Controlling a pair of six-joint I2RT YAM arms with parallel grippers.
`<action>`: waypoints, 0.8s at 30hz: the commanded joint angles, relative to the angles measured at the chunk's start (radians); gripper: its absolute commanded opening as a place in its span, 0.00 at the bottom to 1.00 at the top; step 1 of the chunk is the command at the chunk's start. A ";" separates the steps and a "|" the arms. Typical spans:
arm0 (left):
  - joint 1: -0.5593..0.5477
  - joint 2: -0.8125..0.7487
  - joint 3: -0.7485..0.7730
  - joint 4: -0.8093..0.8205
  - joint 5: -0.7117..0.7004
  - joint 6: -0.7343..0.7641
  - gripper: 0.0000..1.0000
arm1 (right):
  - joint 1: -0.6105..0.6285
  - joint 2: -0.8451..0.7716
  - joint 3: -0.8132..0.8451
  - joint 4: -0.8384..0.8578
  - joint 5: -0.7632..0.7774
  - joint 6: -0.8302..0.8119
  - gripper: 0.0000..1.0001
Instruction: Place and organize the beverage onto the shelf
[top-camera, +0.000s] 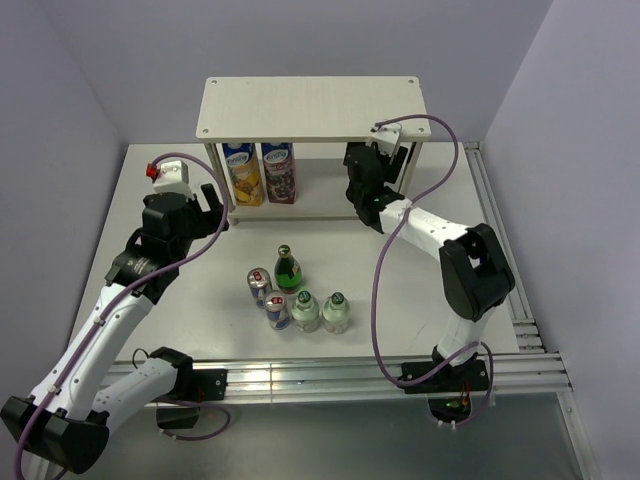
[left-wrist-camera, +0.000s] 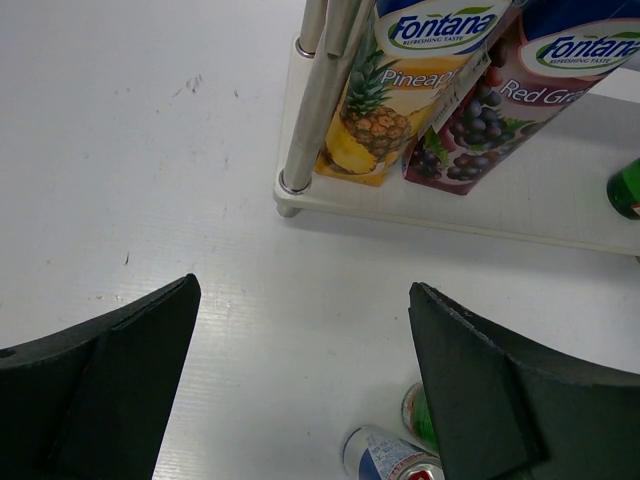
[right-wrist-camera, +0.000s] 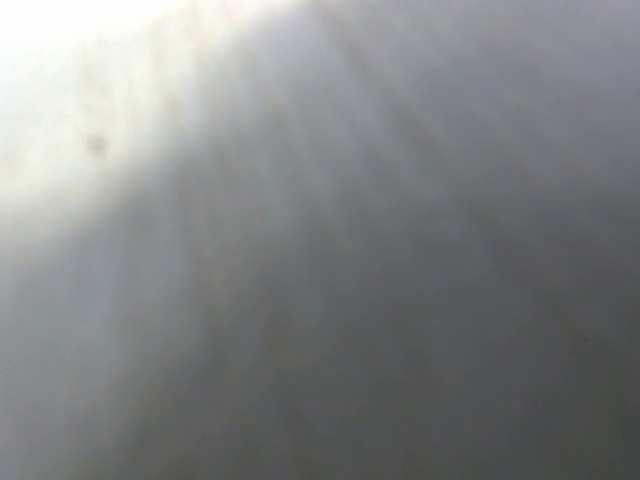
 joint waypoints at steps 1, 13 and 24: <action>0.000 0.002 -0.008 0.032 0.010 0.016 0.92 | -0.002 0.003 0.036 -0.012 -0.013 0.021 0.93; 0.006 0.014 -0.010 0.032 0.004 0.016 0.92 | 0.087 -0.262 -0.132 -0.198 0.022 0.151 0.95; 0.009 0.020 -0.008 0.031 -0.034 0.009 0.91 | 0.336 -0.471 -0.235 -0.437 -0.262 0.300 0.93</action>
